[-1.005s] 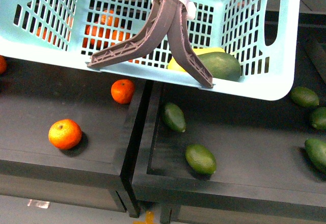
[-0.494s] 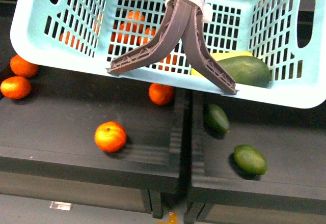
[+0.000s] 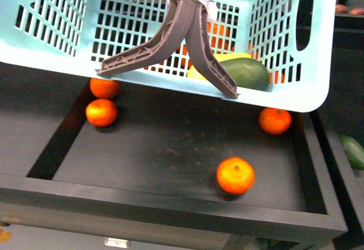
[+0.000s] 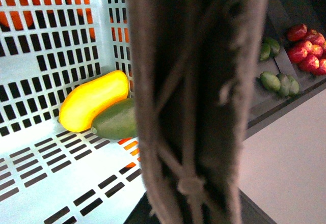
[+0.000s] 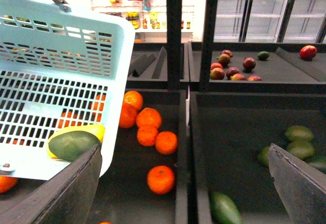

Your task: Pick mango and avocado into basket

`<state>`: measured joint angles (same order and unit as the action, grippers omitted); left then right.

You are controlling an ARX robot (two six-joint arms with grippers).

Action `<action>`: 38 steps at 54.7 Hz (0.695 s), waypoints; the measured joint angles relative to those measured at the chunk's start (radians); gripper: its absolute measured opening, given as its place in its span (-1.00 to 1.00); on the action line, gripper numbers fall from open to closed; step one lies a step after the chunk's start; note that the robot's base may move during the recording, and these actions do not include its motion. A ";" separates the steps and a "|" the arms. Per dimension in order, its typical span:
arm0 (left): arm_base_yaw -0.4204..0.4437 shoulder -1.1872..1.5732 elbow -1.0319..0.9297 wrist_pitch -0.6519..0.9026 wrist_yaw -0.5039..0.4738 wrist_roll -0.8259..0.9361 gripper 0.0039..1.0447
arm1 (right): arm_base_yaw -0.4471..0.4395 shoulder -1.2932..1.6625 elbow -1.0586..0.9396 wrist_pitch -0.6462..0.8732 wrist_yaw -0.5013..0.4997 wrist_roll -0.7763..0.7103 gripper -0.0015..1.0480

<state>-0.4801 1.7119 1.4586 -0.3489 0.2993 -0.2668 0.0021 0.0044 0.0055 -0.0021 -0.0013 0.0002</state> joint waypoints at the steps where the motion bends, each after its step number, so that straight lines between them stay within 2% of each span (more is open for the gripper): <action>1: 0.000 0.000 0.000 0.000 0.001 0.000 -0.88 | 0.000 0.000 0.000 0.000 0.000 0.000 0.85; 38: -0.002 0.000 0.000 0.000 0.000 -0.003 -0.88 | 0.000 0.000 0.000 0.000 0.000 0.000 0.85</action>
<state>-0.4816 1.7115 1.4586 -0.3489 0.2996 -0.2695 0.0021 0.0048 0.0055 -0.0025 -0.0010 0.0006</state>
